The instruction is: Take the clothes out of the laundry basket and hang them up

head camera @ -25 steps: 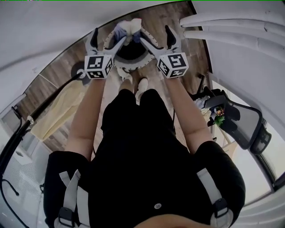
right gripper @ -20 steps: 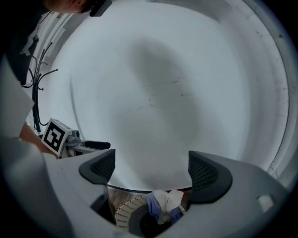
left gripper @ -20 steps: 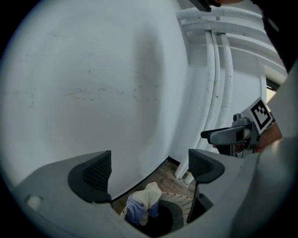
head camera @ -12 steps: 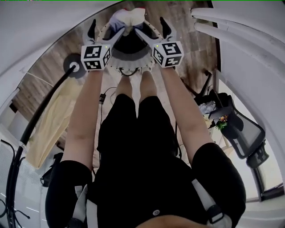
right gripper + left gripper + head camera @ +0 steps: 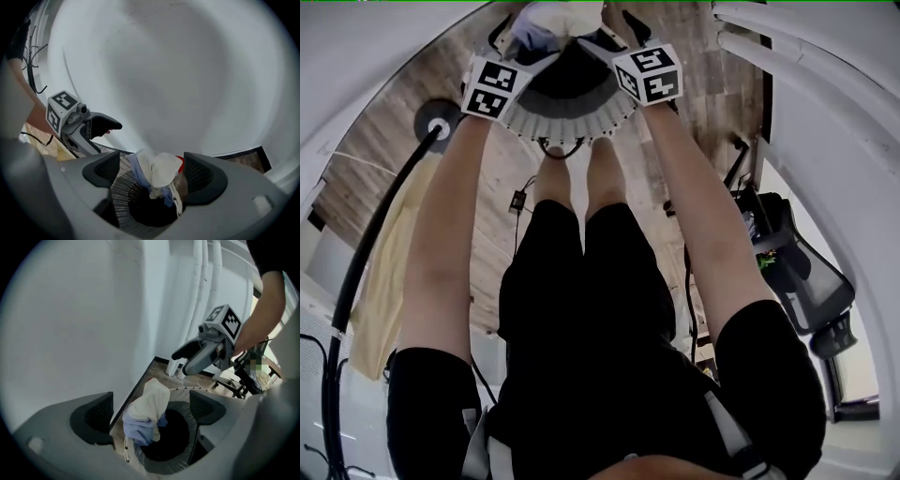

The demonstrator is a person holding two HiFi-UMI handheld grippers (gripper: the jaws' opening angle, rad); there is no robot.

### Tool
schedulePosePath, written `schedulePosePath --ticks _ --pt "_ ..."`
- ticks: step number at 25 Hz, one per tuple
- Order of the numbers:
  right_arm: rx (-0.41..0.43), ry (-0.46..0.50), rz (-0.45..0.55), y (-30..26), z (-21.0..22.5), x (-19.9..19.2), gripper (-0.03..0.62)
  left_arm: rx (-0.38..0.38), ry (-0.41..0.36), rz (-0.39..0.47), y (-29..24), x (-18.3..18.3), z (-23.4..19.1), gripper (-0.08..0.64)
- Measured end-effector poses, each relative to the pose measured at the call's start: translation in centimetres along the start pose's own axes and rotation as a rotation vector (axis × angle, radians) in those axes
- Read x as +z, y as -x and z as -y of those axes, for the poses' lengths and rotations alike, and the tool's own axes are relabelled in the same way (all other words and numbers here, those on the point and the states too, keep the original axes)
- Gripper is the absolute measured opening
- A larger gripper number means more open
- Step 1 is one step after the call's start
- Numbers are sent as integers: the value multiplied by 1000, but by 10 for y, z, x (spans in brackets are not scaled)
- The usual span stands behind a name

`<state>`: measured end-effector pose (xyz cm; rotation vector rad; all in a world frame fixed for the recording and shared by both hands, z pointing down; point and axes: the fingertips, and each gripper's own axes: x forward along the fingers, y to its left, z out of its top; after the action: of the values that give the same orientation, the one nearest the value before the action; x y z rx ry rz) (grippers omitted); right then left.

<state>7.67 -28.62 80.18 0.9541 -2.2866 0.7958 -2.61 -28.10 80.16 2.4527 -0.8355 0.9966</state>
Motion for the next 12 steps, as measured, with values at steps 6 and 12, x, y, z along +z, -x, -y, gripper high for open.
schedulePosePath --ticks 6,12 --pt "74 67 -122 -30 8 -17 405 -163 -177 -132 -38 -16 1 508" --pt "173 184 -272 -54 10 -40 396 -332 -312 -296 -67 -37 -4 506"
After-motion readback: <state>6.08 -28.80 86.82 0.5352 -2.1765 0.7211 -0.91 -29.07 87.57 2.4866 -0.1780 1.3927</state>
